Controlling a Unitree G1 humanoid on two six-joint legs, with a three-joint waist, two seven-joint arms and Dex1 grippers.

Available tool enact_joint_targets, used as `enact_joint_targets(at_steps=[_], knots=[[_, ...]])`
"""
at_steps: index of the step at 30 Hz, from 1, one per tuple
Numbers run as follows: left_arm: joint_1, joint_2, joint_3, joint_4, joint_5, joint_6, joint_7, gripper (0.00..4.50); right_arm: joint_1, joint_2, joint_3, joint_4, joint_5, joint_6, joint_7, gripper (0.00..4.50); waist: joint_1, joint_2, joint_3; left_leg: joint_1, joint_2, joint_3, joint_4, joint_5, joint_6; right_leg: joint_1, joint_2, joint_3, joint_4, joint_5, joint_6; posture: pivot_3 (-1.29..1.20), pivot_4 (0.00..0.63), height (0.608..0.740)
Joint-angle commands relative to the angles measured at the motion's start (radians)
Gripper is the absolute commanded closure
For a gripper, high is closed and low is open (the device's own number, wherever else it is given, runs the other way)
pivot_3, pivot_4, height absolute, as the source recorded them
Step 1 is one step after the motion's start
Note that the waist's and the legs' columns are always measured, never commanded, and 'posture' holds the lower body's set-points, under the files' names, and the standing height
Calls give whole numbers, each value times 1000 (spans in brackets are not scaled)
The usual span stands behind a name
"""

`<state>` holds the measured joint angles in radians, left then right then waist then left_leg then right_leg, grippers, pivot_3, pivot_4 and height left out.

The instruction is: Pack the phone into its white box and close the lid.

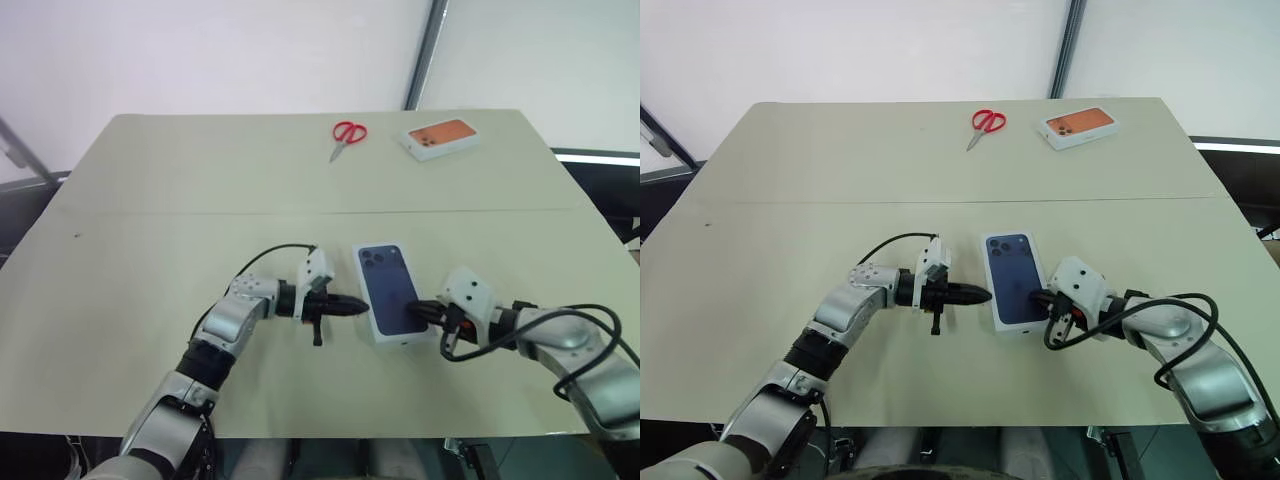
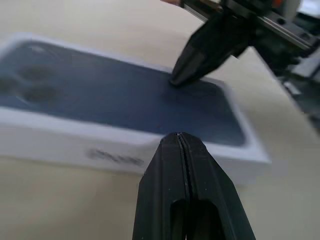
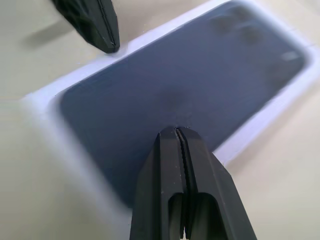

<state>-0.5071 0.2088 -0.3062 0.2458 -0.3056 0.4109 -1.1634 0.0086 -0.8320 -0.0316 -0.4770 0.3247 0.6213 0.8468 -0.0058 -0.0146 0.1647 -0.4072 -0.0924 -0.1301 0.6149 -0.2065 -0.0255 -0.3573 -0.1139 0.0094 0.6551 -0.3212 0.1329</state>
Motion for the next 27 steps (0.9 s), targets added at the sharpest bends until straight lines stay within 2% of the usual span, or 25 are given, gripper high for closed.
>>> enact_joint_targets(at_steps=[1,2,3,7,8,9,13,16,19,22,27], knots=[[-50,-35,75,-13,-43,27,72,3962,-72,70,-75,61,113,74,-21,3937,-2,-3,1,-1,0,0,0,0,0,-1,-1,0,0,0,0,0,150,740],[-58,-34,90,-11,-39,15,90,3755,-91,83,-83,74,115,65,-29,3714,-4,-3,2,-1,0,0,0,0,0,-1,-1,0,-1,0,0,0,150,740],[-64,-21,105,-13,-35,3,96,3277,-109,96,-84,83,111,51,-35,3276,-5,-2,2,-2,0,0,0,0,0,-3,-1,0,0,0,0,0,150,740],[-77,69,157,-21,-25,-44,89,1252,-170,129,-91,125,79,-30,-67,1194,-13,-1,2,-4,0,1,-4,0,0,-8,1,1,1,0,0,0,150,740],[-77,76,159,-20,-26,-50,89,597,-174,130,-90,130,75,-40,-70,573,-10,-1,2,-4,1,0,-4,0,0,-9,1,1,1,0,0,0,150,740],[-79,117,188,-9,-17,-86,88,199,-180,120,-88,140,71,-57,-58,196,-7,-2,2,-4,1,0,-4,0,0,-9,1,1,1,0,0,0,150,740],[-80,254,253,41,14,-144,94,90,-173,71,-96,166,74,-117,20,87,-6,-2,2,-5,-1,1,-2,1,-1,-8,0,1,1,1,0,0,150,740],[-18,357,296,29,18,-229,55,90,-101,-15,-134,154,79,-193,134,87,-4,-1,2,-5,-1,1,-2,1,-1,-8,-1,1,1,1,0,0,150,740],[61,437,302,-23,6,-225,-1,90,-73,-43,-191,183,109,-220,171,87,-6,-1,2,-5,-1,1,-3,0,0,-8,-2,1,0,0,0,0,150,740],[171,484,355,-132,-42,-186,-2,90,-1,-66,-237,203,91,-260,202,87,-5,-1,2,-5,-1,2,-3,0,0,-8,-3,1,0,0,0,0,150,740],[260,508,424,-220,-76,-131,63,90,40,-71,-271,230,84,-286,203,87,-3,0,3,-5,0,1,-3,0,-1,-8,-5,3,0,0,-1,0,150,740]])
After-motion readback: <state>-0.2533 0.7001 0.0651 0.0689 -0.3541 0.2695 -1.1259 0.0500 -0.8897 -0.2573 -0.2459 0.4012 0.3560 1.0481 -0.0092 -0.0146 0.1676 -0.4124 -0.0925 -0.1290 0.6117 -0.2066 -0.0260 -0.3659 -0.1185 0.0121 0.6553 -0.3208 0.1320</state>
